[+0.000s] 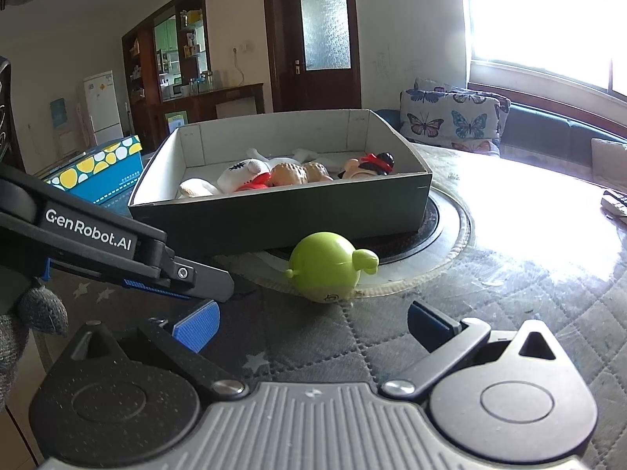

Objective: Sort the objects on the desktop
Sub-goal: 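Move the left tool to the green pear-shaped toy and grasp it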

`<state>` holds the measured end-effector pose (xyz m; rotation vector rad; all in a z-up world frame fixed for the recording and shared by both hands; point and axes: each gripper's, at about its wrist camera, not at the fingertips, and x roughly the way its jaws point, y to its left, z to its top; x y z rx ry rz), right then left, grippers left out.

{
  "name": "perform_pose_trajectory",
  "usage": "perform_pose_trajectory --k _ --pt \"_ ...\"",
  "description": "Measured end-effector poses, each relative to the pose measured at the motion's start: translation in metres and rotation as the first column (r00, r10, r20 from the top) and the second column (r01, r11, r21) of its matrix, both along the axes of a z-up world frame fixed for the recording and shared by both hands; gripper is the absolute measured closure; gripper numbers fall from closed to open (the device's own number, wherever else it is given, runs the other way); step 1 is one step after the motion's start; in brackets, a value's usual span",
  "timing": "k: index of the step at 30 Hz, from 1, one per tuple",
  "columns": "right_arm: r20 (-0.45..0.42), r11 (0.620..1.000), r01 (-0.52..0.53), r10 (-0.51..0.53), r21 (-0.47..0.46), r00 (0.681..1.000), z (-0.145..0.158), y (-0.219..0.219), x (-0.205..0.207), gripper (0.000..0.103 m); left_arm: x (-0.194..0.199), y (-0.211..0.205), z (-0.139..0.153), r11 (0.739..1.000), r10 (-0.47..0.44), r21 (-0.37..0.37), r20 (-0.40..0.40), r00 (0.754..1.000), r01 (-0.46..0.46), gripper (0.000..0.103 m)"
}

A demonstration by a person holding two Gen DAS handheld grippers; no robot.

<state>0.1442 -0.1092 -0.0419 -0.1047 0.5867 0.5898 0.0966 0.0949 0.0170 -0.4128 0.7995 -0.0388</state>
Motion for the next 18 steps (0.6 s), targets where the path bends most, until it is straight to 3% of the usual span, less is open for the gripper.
perform_pose_trajectory --k 18 --pt "-0.015 1.0 0.001 -0.001 -0.02 1.0 -0.004 0.0025 0.006 0.0 0.0048 -0.004 0.0017 1.0 -0.001 0.025 -0.011 1.0 0.002 0.066"
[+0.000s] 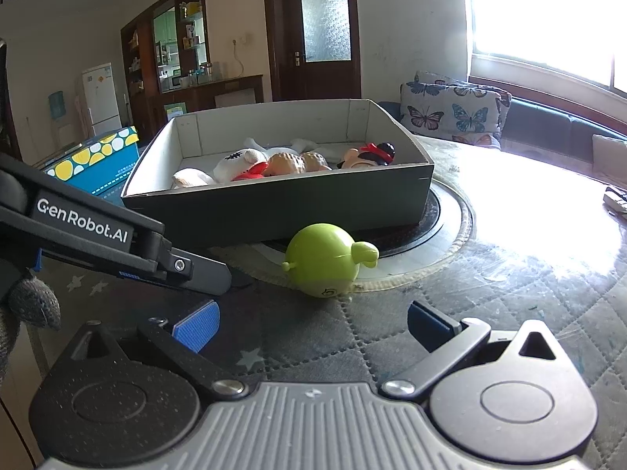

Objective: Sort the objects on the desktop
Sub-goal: 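Move the left tool to the green pear-shaped toy and grasp it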

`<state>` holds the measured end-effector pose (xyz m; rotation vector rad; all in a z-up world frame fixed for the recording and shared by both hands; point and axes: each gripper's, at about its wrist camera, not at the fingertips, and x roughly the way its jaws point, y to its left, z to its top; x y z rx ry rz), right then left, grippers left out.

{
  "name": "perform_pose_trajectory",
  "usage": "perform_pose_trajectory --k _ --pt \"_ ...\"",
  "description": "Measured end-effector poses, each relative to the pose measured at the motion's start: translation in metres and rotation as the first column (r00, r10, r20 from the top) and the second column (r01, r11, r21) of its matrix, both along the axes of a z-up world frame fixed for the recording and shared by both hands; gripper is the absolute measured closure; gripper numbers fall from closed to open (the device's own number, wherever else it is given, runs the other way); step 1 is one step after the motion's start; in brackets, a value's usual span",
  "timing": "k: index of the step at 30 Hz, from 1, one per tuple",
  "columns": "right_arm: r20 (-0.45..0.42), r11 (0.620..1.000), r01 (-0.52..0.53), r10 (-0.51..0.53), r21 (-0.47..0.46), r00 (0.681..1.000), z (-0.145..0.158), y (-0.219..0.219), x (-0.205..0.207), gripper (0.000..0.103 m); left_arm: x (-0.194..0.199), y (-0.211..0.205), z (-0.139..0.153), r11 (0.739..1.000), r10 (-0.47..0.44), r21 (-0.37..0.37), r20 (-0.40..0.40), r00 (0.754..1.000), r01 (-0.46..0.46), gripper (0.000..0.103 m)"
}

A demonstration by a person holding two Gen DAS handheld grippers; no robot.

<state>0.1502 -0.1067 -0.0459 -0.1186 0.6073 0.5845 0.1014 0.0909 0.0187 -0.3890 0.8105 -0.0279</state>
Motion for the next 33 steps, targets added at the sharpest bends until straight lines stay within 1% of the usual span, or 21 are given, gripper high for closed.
perform_pose_trajectory --k 5,18,23,24,28,33 --pt "0.002 1.0 0.005 -0.005 -0.001 1.0 0.0 0.0 0.004 0.001 0.003 0.0 0.001 1.0 -0.005 -0.002 0.001 1.0 0.005 0.066" --pt "0.002 1.0 0.006 -0.006 -0.002 1.0 0.001 0.004 0.014 0.008 0.017 -0.002 0.004 0.999 -0.032 -0.012 0.011 0.999 0.032 0.066" --pt "0.002 1.0 0.002 -0.002 0.006 1.0 0.004 0.007 0.022 0.01 0.024 -0.003 0.008 0.998 -0.056 -0.018 0.024 0.998 0.056 0.066" --pt "0.001 1.0 0.0 0.0 0.007 1.0 0.005 0.008 0.023 0.012 0.026 -0.004 0.009 0.998 -0.063 -0.02 0.028 0.998 0.064 0.066" --pt "-0.007 1.0 -0.005 0.005 0.01 1.0 0.006 0.011 0.029 0.013 0.033 -0.007 0.012 0.996 -0.091 -0.02 0.035 0.995 0.092 0.066" --pt "-0.013 1.0 -0.01 0.01 0.014 1.0 0.007 0.014 0.035 0.016 0.043 -0.009 0.012 0.994 -0.106 -0.025 0.028 0.994 0.106 0.066"
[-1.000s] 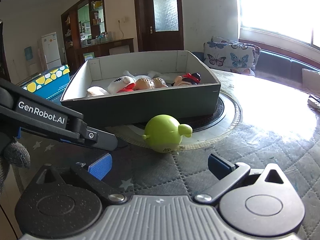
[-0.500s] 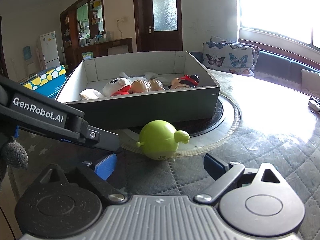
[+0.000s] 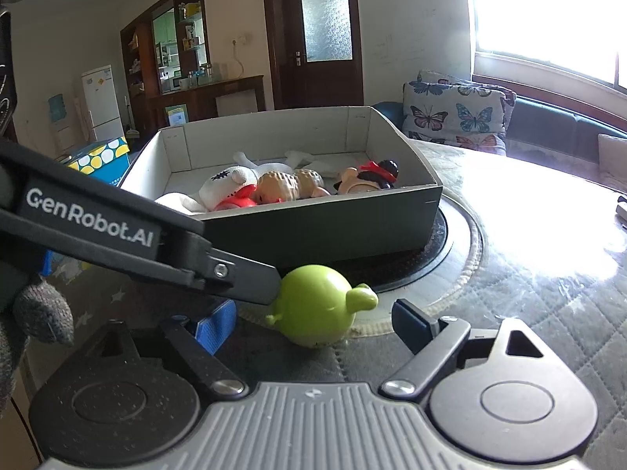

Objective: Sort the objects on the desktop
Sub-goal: 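Move the left tool to the green pear-shaped toy and grasp it, then lift the green toy into the grey box and release it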

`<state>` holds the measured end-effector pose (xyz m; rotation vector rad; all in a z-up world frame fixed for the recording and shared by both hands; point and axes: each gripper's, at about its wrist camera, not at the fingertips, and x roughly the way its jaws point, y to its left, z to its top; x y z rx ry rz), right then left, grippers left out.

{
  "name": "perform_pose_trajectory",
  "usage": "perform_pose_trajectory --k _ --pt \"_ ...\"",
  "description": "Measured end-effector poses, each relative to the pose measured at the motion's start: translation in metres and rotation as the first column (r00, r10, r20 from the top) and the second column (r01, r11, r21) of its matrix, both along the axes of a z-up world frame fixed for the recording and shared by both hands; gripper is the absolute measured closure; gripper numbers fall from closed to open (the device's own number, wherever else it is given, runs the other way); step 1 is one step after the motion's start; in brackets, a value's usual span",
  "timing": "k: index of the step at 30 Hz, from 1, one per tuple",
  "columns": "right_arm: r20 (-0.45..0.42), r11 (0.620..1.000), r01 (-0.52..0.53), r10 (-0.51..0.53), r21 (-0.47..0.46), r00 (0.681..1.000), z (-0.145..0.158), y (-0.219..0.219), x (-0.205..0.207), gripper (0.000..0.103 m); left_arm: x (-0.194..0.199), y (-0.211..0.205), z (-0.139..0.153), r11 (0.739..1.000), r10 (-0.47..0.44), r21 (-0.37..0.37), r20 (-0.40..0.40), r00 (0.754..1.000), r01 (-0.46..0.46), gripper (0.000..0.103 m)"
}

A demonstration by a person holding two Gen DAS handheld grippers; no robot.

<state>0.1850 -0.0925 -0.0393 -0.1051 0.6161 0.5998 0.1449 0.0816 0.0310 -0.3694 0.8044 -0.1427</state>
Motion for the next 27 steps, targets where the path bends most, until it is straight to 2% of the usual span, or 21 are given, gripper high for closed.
perform_pose_trajectory --k 12,17,27 --pt "-0.033 1.0 -0.01 0.011 0.017 0.999 -0.003 0.003 0.012 0.027 0.013 0.001 -0.001 0.999 -0.026 -0.019 -0.005 1.0 0.026 0.066" --pt "-0.043 0.999 -0.016 0.017 0.028 0.999 -0.002 0.001 0.013 0.039 0.016 0.002 -0.006 0.999 -0.029 -0.04 -0.008 1.0 0.029 0.066" --pt "-0.025 0.999 -0.034 0.035 0.022 0.999 0.005 0.0 0.002 0.04 0.004 0.008 -0.004 0.996 -0.034 -0.082 0.02 0.999 0.036 0.066"
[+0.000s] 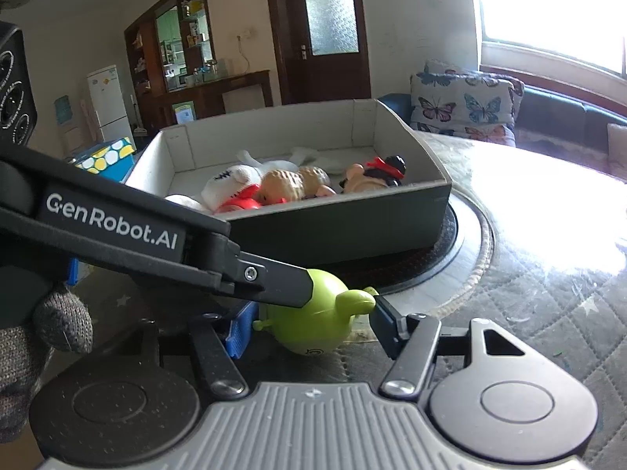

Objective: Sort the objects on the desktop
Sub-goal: 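Lift the green toy into the grey box and release it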

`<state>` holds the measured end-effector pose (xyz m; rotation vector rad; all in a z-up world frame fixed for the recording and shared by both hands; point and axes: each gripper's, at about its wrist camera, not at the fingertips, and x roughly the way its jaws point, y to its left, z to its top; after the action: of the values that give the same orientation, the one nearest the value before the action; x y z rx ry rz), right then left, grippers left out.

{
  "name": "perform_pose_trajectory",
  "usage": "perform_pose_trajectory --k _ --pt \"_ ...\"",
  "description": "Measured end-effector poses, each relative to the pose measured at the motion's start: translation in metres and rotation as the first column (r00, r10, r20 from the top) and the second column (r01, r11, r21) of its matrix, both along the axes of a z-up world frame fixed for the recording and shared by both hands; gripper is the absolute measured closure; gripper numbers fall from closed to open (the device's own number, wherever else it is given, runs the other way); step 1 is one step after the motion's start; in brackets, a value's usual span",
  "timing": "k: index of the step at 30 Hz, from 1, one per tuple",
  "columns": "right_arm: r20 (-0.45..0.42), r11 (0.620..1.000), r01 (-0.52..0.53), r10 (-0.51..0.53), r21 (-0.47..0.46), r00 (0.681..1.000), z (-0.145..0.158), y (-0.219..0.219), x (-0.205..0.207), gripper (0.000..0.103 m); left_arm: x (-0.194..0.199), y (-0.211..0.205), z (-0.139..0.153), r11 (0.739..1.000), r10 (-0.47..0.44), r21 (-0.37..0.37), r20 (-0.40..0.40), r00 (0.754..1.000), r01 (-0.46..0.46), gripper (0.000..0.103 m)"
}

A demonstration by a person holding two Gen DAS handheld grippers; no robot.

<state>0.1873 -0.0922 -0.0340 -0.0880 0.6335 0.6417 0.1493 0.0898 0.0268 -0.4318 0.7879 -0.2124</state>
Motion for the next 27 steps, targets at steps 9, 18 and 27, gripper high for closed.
perform_pose_trajectory --k 9,18,27 --pt "0.116 0.997 -0.078 0.075 0.026 0.99 0.04 0.023 -0.01 0.04 -0.023 0.028 0.038 0.998 0.064 -0.017 0.128 0.99 -0.063 0.066" --pt "0.154 0.978 -0.204 0.196 0.037 0.968 0.053 0.074 0.013 0.04 -0.015 0.08 0.051 0.981 0.191 -0.063 0.152 0.97 -0.184 0.066" --pt "0.12 0.965 -0.257 0.251 0.039 0.96 0.04 0.102 0.031 0.04 -0.008 0.109 0.04 0.967 0.253 -0.07 0.11 0.961 -0.246 0.066"
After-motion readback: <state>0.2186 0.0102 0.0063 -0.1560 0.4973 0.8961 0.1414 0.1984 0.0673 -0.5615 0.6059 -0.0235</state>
